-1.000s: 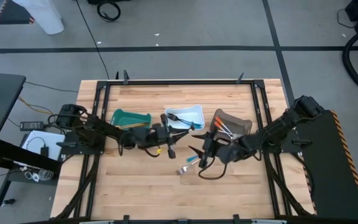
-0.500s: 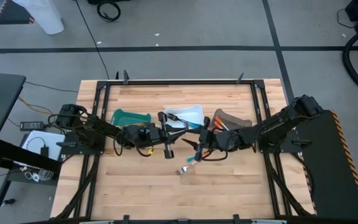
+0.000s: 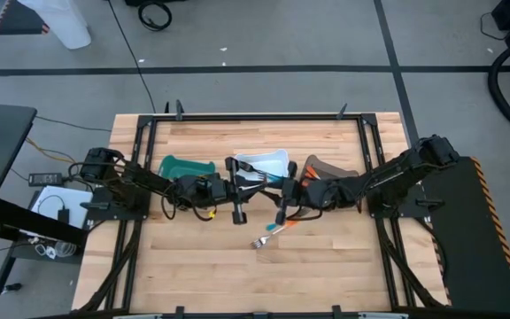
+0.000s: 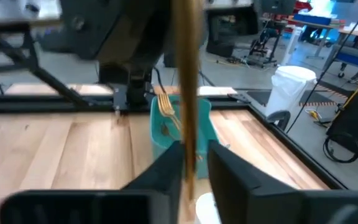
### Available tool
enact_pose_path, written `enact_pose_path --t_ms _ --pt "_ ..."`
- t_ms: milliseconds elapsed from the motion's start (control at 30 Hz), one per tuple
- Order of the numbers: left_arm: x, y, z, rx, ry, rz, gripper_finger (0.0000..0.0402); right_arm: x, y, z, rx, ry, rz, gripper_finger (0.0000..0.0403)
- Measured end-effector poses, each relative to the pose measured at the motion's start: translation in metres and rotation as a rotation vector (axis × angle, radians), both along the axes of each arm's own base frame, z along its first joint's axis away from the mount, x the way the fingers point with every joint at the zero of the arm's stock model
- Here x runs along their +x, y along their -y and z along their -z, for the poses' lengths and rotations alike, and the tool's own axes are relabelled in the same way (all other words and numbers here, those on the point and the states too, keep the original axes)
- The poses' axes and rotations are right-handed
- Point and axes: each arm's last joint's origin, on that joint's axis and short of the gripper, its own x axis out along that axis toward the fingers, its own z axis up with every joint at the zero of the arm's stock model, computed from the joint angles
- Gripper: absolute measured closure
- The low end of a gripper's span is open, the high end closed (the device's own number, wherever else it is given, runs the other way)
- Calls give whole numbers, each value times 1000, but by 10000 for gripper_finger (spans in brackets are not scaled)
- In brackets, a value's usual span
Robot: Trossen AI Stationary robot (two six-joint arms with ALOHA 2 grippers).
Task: Sort silverware by color (type)
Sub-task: Put the gold fork into the green bin
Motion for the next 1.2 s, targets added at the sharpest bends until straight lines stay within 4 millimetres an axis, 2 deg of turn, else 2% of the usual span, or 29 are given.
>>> enact_pose_path --t_ms 167,267,467,600,967,1200 --pt "1 -2 1 -2 -14 -16 376 -1 0 5 8 -44 4 384" --pt "3 -4 5 -13 -60 -51 363 -1 2 9 60 -71 22 383" --pt "7 -6 18 -12 -211 -151 285 -4 6 20 161 -152 59 385" --pt "8 -2 26 60 -310 -196 260 -7 6 27 250 -205 53 385" --pt "1 23 43 549 -634 -514 256 -10 6 37 469 -301 10 380" --pt "-3 34 49 902 -757 -557 256 -9 13 38 613 -330 -48 380"
